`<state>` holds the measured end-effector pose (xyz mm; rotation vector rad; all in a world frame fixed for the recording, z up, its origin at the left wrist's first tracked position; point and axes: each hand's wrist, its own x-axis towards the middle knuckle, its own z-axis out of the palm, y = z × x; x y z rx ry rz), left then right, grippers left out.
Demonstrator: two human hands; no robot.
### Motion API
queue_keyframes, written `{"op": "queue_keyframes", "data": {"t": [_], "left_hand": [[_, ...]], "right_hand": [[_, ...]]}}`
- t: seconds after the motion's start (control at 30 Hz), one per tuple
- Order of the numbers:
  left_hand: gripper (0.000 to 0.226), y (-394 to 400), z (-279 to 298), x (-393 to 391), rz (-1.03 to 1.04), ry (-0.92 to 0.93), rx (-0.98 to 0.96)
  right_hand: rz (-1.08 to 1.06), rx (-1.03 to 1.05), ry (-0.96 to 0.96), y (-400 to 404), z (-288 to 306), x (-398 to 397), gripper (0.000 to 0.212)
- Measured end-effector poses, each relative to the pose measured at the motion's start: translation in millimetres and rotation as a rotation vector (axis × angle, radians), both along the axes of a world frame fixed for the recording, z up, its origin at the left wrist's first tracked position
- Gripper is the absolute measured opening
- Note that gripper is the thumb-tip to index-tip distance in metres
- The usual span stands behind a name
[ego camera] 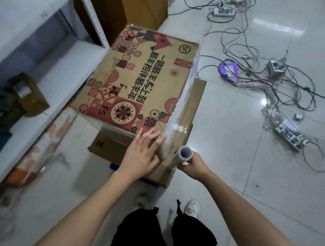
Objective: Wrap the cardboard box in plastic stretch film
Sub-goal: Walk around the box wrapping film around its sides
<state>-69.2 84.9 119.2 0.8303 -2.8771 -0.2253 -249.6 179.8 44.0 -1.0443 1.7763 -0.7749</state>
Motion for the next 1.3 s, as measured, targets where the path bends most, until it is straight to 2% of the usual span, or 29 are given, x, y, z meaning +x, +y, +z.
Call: {"op": "queue_keyframes", "data": {"t": [0.13,0.23,0.4,0.5,0.63,0.7,0.8,1.0,1.1,1.3], "left_hand": [[0.052,10.5,4.4,-13.7,0.138,-0.062,0.023],[0.045,15.7,5.3,-20.1,0.209,-0.088,0.034],[0.042,18.5,6.5,-25.9,0.281,-0.096,0.072],[0.044,20.4,7.5,-29.5,0.297,-0.106,0.068],[0.060,26.4,8.5,-42.3,0.359,-0.191,0.051],[0.065,30.6,7.8,-49.3,0.345,-0.305,-0.011],[0.066,34.1,7.3,-53.5,0.352,-0.416,-0.053],[0.048,28.3,7.4,-52.9,0.407,-0.268,-0.075],[0.043,28.5,7.1,-54.0,0.387,-0.243,-0.118],[0.038,31.6,9.7,-60.1,0.449,-0.219,-0.136]], "right_hand": [[0.137,-0.061,-0.018,1.6,4.4,-16.4,0.033],[0.218,-0.070,-0.005,-0.2,5.4,-23.5,0.033],[0.187,-0.024,-0.076,-6.9,11.4,-25.9,0.032],[0.218,-0.041,-0.059,-12.1,9.9,-28.9,0.032],[0.302,-0.047,-0.013,-21.2,9.5,-36.5,0.032],[0.276,-0.053,-0.032,-24.1,10.2,-36.7,0.042],[0.179,-0.031,0.000,-25.7,8.1,-30.3,0.040],[0.113,-0.100,0.141,-26.2,13.1,-40.2,0.044],[0.155,-0.097,0.187,-25.7,15.3,-54.7,0.035],[0.208,-0.144,0.038,-37.2,20.4,-68.4,0.037]]}}
